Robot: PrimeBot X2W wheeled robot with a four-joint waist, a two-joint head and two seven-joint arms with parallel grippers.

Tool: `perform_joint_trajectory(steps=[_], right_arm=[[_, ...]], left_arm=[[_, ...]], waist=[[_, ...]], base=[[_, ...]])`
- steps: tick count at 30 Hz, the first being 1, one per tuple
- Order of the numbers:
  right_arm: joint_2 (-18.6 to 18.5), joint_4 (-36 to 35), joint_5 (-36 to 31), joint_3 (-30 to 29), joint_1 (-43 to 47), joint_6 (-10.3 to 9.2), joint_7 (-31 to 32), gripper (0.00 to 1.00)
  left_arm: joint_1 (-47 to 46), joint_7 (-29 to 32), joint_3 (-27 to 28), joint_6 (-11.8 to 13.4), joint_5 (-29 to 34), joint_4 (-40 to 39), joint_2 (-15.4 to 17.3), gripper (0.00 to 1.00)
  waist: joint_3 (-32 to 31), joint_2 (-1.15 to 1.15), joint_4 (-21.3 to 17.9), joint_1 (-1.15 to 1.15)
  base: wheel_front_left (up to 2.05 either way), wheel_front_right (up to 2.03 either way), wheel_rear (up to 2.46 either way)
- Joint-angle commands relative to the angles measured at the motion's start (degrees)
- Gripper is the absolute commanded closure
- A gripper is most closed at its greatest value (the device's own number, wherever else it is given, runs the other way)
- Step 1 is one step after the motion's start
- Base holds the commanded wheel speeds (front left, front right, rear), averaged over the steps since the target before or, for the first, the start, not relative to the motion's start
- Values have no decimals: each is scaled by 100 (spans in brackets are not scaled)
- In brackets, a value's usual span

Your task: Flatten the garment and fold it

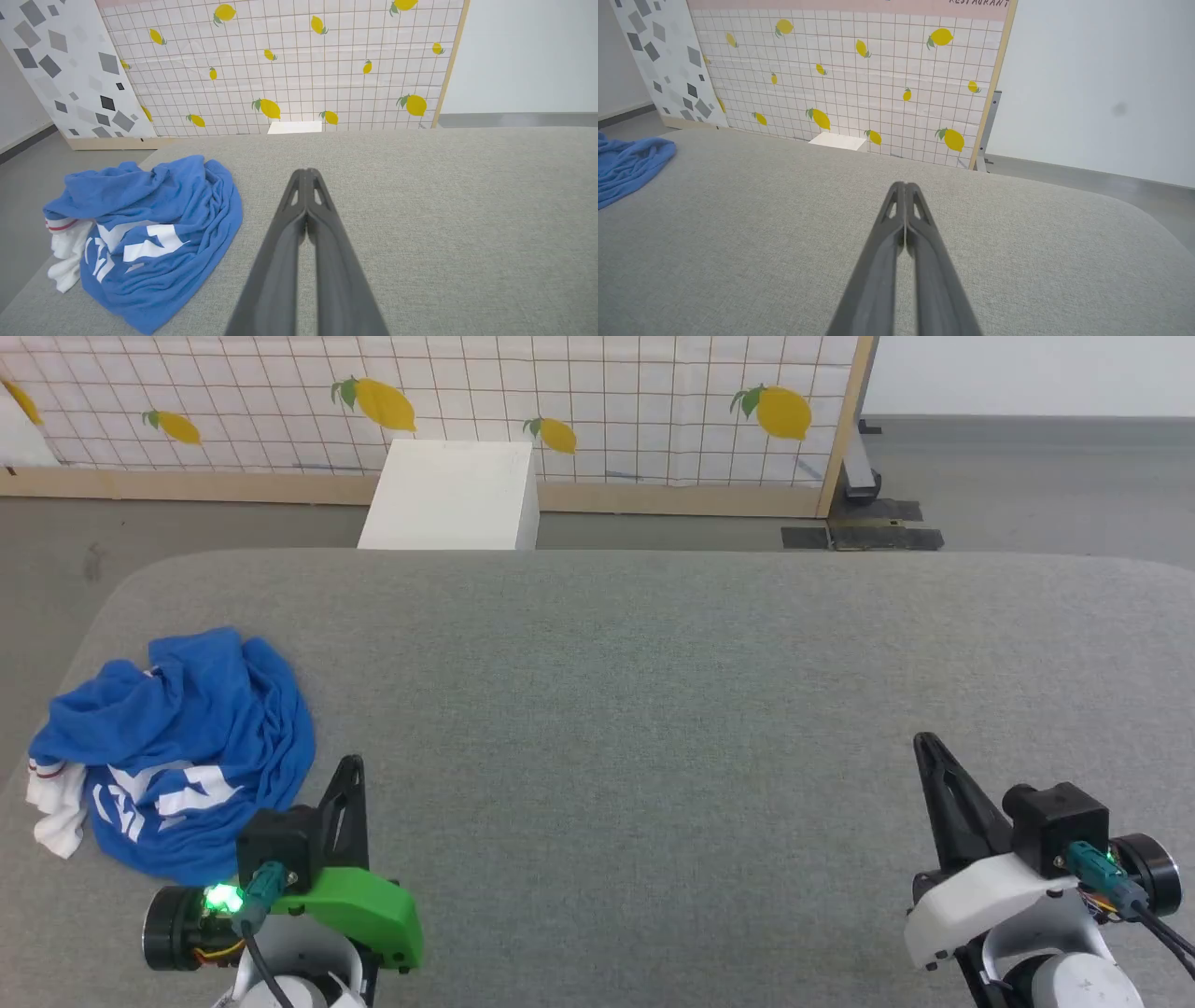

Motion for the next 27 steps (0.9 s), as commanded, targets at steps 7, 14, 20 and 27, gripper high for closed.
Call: perform_joint_trajectory(steps=[7, 14, 20, 27], right_arm=[[5, -27, -37, 8, 76, -9, -1, 100], [5, -27, -37, 8, 76, -9, -1, 100], [5, -27, -37, 8, 76, -9, -1, 100], [0, 4, 3, -1, 0, 0, -1, 0]], left_arm=[[62, 8, 18, 38, 59, -15, -29, 100], [62, 8, 18, 38, 59, -15, -29, 100], [62, 8, 18, 38, 59, -15, -29, 100], [0, 0, -5, 0, -4, 1, 2, 0]], waist=[[0, 0, 0, 0], [0, 0, 0, 0], [0, 0, 0, 0], [0, 0, 0, 0]], base=[[0, 0, 0], [0, 0, 0], [0, 0, 0], [0, 0, 0]])
